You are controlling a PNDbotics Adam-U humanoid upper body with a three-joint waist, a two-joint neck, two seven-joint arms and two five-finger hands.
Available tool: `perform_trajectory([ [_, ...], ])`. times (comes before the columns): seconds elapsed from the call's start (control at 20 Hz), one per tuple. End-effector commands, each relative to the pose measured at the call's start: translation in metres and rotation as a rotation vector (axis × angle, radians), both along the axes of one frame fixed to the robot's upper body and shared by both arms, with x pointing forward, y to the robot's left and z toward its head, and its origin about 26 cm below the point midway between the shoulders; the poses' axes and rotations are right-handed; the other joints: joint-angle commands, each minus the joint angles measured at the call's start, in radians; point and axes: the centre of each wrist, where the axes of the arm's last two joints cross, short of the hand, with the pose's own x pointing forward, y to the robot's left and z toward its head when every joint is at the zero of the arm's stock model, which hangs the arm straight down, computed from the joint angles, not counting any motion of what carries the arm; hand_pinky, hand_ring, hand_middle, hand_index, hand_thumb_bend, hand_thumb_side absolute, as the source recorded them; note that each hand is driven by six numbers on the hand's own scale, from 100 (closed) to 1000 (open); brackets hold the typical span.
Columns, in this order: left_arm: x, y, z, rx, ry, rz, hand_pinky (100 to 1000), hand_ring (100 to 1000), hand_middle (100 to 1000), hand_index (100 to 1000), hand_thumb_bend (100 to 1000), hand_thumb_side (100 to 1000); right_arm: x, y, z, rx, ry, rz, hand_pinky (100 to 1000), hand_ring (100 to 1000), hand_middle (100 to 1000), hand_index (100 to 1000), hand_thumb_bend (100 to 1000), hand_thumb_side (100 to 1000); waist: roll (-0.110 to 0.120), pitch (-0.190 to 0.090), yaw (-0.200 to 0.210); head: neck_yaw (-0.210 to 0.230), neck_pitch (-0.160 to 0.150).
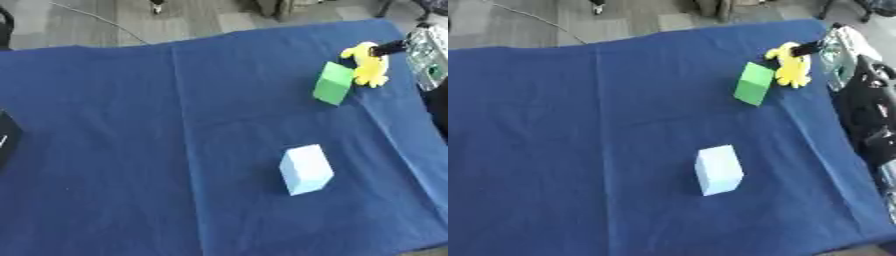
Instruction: Pick up the objects with one hand, pass them to the other hand, and then place them into the box on the other side of the table.
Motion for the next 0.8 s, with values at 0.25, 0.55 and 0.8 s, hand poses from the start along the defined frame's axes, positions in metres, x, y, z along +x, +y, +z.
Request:
perform_trajectory([
  [0.25,-0.003,0.002,0.012,0.013,-0.039,0.002,743,786,742,871,595,797,-0.003,-0.007,0.002,0.035,-0.054,-0.034,884,891,856,937,311,550,0.007,-0.009,0.004,0.000,-0.007],
  [0.55,-0.004,0.000,0.014,0.006,-0.049,-0.003,743,784,738,869,595,796,-0.001,-0.007,-0.009,0.056,-0.074,-0.055,878,884,849,934,303,564,0.014,0.006,0.011,0.012,-0.006],
  [0.8,-0.004,0.000,0.012,-0.006,-0.041,0.000,743,783,740,867,593,796,0.001,-0.004,-0.014,0.062,-0.089,-0.055,877,881,846,933,310,557,0.015,0.016,0.012,0.013,-0.009],
])
